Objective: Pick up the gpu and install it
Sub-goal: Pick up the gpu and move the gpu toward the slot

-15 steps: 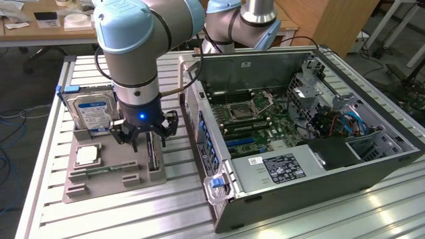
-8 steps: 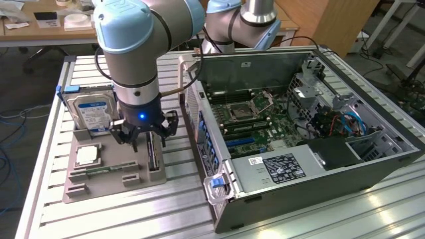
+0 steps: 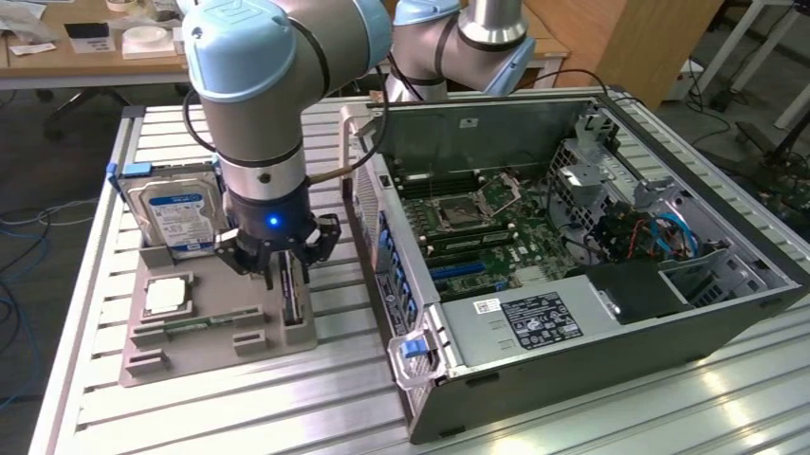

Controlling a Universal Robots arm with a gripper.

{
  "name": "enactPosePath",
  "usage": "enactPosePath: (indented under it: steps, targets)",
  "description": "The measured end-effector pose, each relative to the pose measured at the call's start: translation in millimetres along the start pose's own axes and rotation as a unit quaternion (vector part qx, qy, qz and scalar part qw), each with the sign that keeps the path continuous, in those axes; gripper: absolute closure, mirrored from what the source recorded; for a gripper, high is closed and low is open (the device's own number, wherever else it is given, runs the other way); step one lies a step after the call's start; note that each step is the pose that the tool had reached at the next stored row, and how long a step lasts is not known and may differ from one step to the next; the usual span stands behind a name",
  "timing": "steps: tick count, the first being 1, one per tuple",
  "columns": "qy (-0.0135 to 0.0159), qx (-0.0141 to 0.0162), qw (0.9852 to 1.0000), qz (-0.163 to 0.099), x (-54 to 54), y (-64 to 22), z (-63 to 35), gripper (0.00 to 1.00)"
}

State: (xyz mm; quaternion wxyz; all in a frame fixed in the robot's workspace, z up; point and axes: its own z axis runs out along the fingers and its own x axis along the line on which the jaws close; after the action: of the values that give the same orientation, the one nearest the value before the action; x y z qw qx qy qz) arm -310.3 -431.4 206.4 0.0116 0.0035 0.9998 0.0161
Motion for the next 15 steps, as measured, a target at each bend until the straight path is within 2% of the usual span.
enactPosePath:
  steps: [5,6,7,8,12,13,15]
  targets:
    - [0.0,0.0,1.0,0.0,-0.1,0.0,0.0,0.51]
    - [0.0,0.0001,1.0,0.0,-0.1,0.0,0.0,0.57]
    - [0.0,0.0,1.0,0.0,-0.1,0.0,0.0,0.57]
    - [0.0,0.0,1.0,0.0,-0.1,0.0,0.0,0.64]
    - [0.0,0.0001,1.0,0.0,-0.3,0.0,0.0,0.65]
    - [0.0,0.0001,1.0,0.0,-0.3,0.0,0.0,0.72]
    - [0.0,0.0001,1.0,0.0,-0.6,0.0,0.1,0.72]
